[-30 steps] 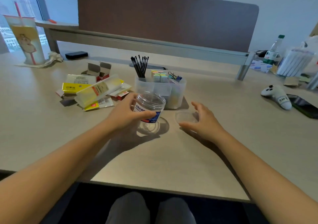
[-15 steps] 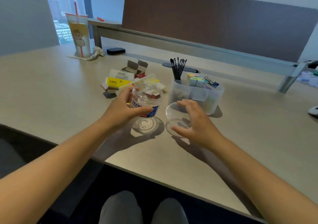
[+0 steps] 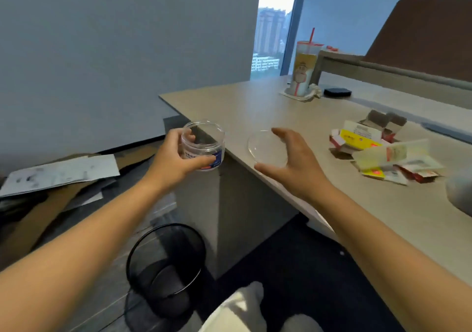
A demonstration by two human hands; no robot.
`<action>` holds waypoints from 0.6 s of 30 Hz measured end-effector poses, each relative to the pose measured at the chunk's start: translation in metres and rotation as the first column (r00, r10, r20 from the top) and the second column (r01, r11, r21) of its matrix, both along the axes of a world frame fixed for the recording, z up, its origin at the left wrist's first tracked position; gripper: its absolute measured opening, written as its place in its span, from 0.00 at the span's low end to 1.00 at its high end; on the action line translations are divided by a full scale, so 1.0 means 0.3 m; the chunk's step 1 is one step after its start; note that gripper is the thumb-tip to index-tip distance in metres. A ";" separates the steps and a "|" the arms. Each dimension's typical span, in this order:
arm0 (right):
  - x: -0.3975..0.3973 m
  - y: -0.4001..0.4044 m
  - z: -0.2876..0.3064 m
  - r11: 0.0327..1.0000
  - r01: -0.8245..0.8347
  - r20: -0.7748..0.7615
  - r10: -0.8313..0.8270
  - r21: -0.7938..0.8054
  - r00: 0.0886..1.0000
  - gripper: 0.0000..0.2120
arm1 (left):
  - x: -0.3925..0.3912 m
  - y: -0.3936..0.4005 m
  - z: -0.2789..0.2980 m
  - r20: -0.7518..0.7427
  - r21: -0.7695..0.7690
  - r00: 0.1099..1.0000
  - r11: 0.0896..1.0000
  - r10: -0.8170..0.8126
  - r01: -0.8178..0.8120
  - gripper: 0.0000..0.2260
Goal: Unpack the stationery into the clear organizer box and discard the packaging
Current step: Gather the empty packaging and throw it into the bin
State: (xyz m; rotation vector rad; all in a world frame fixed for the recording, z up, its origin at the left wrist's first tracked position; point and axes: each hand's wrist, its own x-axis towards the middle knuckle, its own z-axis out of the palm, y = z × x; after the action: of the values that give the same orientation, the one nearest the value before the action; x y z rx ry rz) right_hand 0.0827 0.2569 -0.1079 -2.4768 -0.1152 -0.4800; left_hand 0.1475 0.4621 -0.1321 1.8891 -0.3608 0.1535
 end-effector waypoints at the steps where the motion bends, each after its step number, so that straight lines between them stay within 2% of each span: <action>1: 0.023 0.058 -0.015 0.999 -0.042 0.001 0.042 -0.014 0.999 0.35 | 0.005 0.055 -0.026 -0.007 0.018 0.999 0.999 0.040 -0.040 0.29; 5: 0.101 0.258 -0.117 0.982 -0.188 -0.067 0.185 -0.037 0.981 0.33 | 0.033 0.226 -0.141 -0.058 0.068 0.984 0.984 0.168 -0.164 0.31; 10: 0.219 0.395 -0.312 0.946 -0.310 -0.296 0.271 -0.095 0.916 0.34 | 0.123 0.399 -0.335 -0.163 0.266 0.949 0.939 0.269 -0.220 0.34; 14: 0.336 0.441 -0.525 0.939 -0.331 -0.456 0.255 -0.093 0.853 0.31 | 0.188 0.453 -0.537 -0.296 0.381 0.897 0.901 0.330 -0.206 0.36; 18: 0.424 0.472 -0.718 0.946 -0.319 -0.573 0.235 -0.049 0.785 0.28 | 0.246 0.449 -0.722 -0.421 0.396 0.840 0.902 0.344 -0.171 0.34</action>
State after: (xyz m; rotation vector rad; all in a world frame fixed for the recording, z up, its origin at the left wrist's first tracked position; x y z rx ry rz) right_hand 0.2099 0.3984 -0.3232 -2.5728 -0.2783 0.4092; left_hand 0.2214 0.5968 -0.3488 2.2376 0.2371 -0.2176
